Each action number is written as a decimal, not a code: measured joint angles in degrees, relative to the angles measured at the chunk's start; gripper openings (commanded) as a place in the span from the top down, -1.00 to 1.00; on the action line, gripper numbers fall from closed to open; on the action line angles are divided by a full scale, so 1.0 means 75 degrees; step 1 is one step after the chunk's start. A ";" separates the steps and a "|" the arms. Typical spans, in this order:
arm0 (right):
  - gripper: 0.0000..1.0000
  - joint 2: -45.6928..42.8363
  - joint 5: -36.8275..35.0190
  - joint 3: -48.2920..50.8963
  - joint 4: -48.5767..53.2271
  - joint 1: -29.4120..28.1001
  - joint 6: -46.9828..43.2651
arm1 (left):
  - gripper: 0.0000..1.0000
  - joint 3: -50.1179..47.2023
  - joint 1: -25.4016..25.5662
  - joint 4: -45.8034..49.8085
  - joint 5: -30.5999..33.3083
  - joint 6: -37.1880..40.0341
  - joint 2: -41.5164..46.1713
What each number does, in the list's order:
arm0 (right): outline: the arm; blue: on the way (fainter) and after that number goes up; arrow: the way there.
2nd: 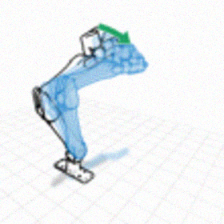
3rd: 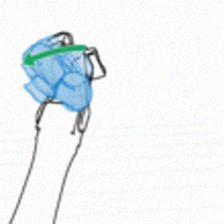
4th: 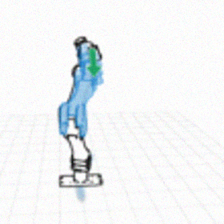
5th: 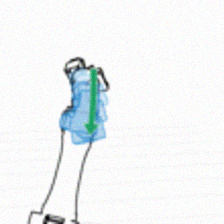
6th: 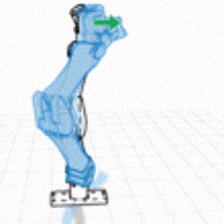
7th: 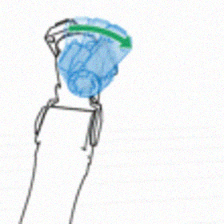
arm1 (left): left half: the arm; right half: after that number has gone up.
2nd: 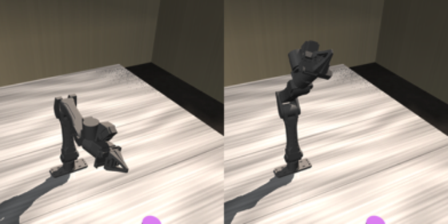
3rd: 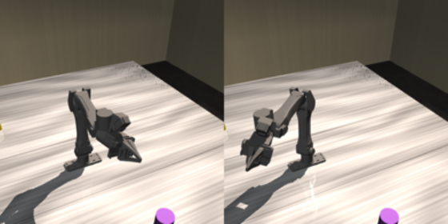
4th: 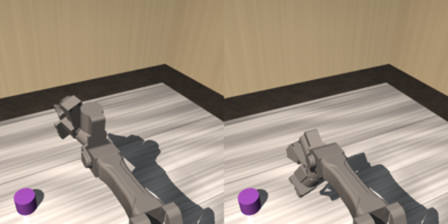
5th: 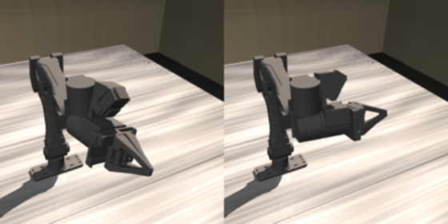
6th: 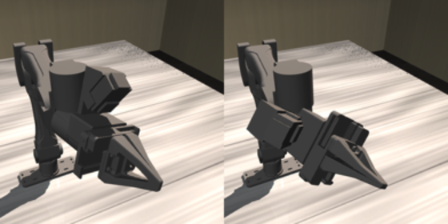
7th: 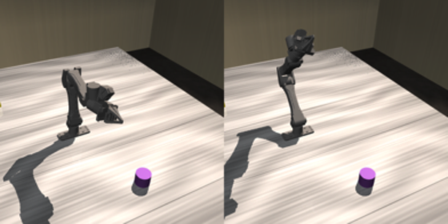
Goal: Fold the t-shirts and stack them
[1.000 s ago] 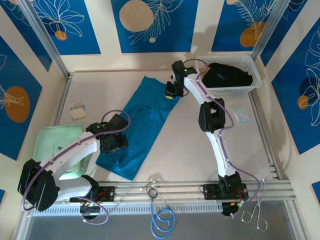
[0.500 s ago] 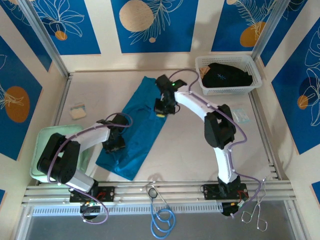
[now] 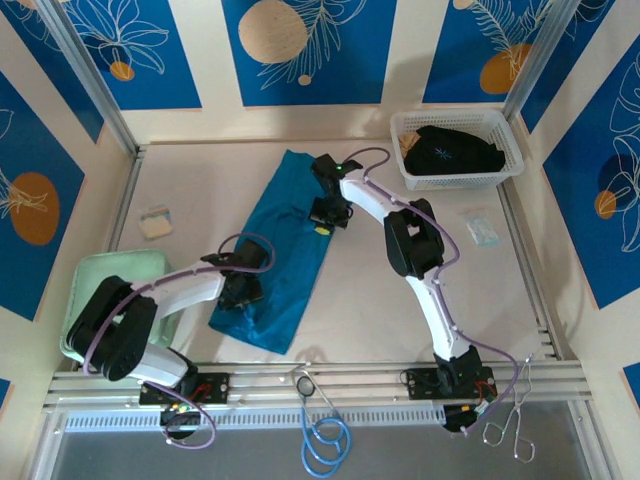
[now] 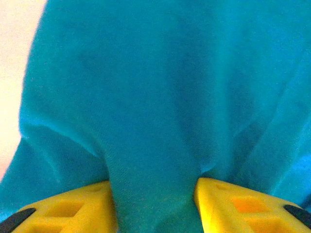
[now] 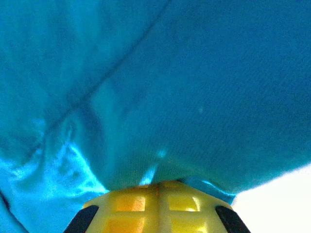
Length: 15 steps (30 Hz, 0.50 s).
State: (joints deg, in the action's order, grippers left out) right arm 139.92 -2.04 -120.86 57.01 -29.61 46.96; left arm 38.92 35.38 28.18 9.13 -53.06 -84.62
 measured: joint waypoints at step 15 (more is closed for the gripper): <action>1.00 0.0938 0.0105 -0.1708 0.0784 0.1070 -0.1137 | 0.05 0.1399 0.1617 -0.2879 -0.1789 -0.1116 -0.1944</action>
State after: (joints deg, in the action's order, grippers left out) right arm 146.96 -1.26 -133.67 62.89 -21.58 38.44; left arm 49.41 47.51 6.59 -4.29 -61.43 -99.20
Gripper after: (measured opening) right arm 0.062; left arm 0.472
